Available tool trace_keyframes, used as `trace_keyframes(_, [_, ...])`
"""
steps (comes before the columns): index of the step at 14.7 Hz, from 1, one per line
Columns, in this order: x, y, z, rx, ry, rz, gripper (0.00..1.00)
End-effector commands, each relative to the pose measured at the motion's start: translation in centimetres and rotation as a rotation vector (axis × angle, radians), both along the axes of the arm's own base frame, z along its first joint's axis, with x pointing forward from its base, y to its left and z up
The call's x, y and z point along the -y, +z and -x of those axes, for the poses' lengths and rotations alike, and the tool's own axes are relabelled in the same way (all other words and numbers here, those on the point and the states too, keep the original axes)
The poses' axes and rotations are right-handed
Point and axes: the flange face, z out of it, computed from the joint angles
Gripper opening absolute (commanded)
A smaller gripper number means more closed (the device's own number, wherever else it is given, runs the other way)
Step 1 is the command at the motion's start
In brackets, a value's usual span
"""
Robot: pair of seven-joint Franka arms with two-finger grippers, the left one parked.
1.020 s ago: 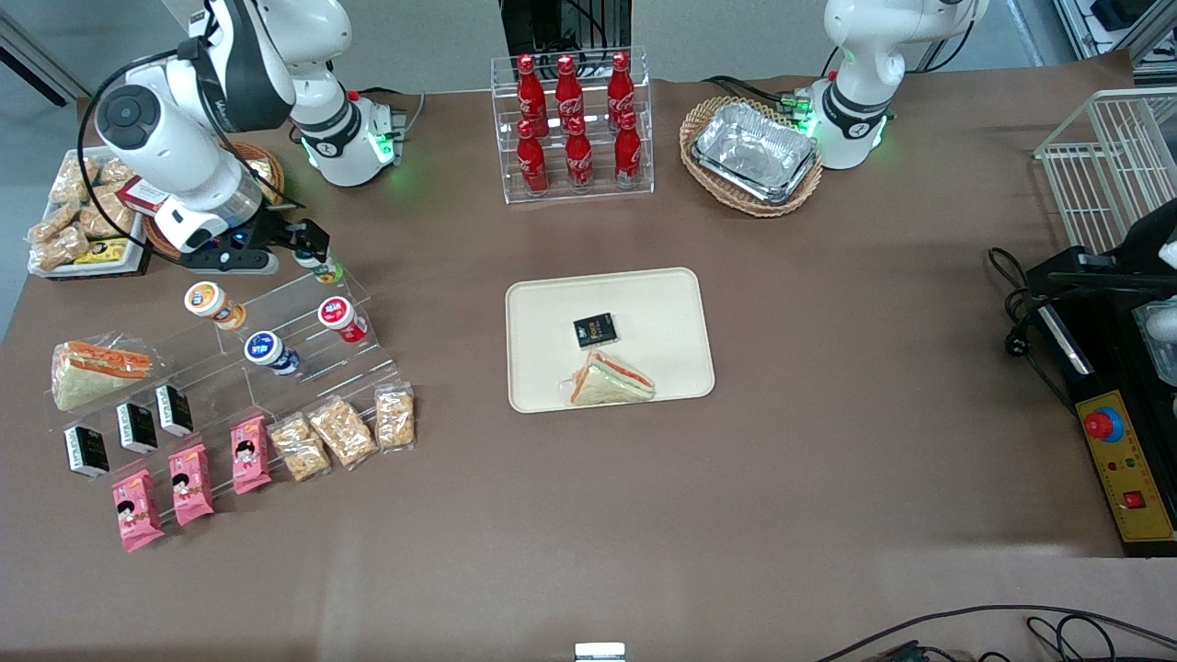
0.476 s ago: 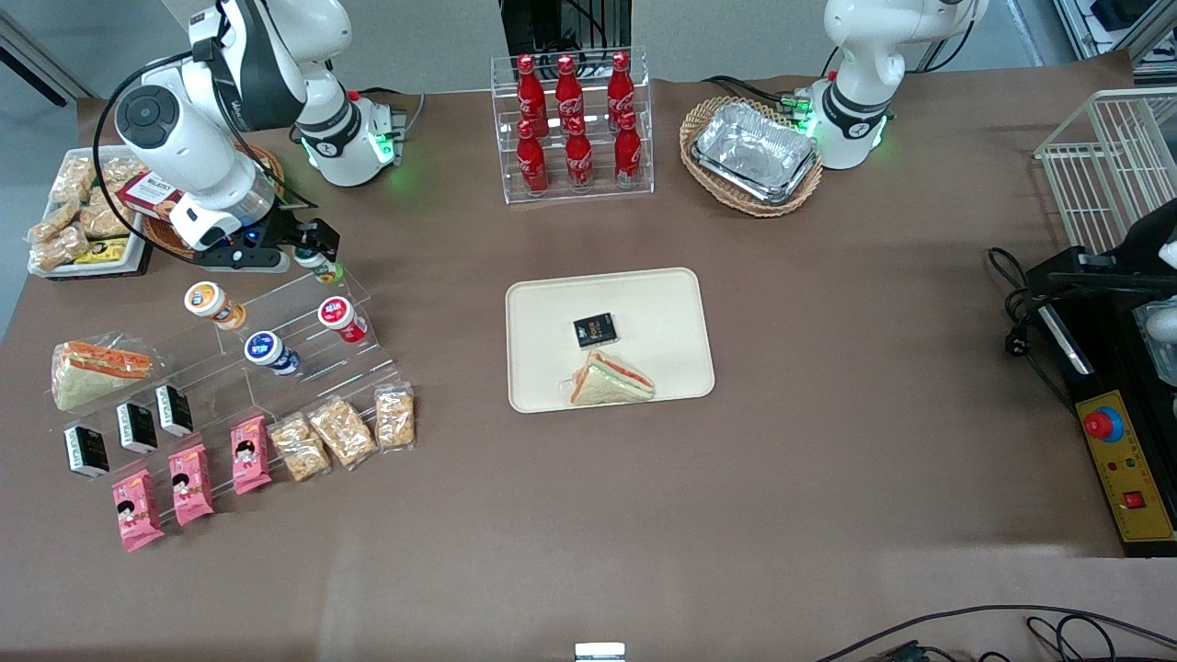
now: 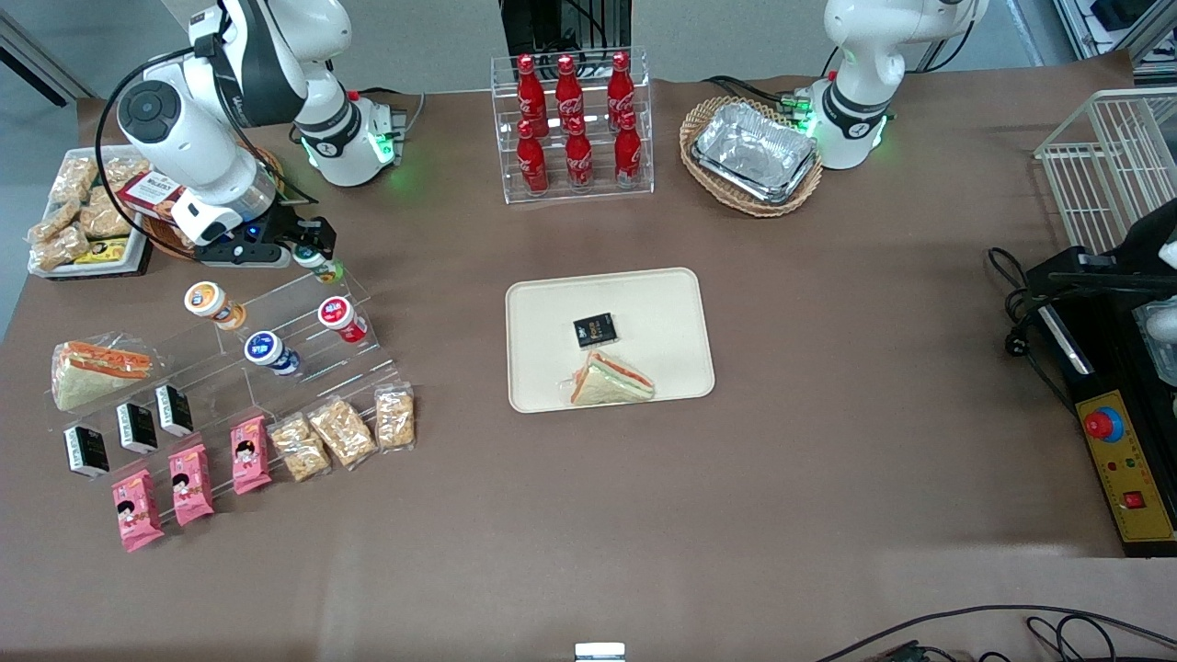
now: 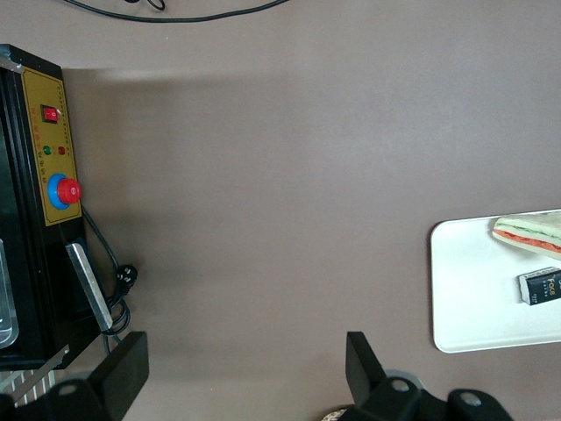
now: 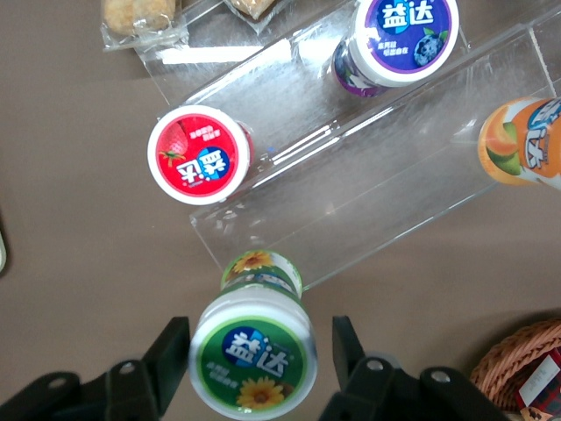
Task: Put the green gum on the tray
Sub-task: 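Lower the right gripper around the green canister and close on it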
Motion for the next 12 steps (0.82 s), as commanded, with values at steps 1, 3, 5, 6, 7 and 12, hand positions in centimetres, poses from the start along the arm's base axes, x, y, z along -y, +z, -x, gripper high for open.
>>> trace_keyframes(1, [0.0, 0.0, 0.6, 0.031, -0.006, 0.005, 0.64])
trace_keyframes(3, [0.0, -0.1, 0.6, 0.034, -0.006, 0.005, 0.63])
trace_keyframes(5, [0.0, -0.2, 0.5, 0.032, -0.009, 0.005, 0.51])
trace_keyframes(6, [0.0, -0.2, 0.4, 0.031, -0.011, 0.005, 0.50])
trace_keyframes(7, [0.0, -0.2, 0.4, 0.030, -0.013, 0.003, 0.50])
trace_keyframes(12, [0.1, 4.3, -1.7, 0.001, -0.027, -0.004, 0.50])
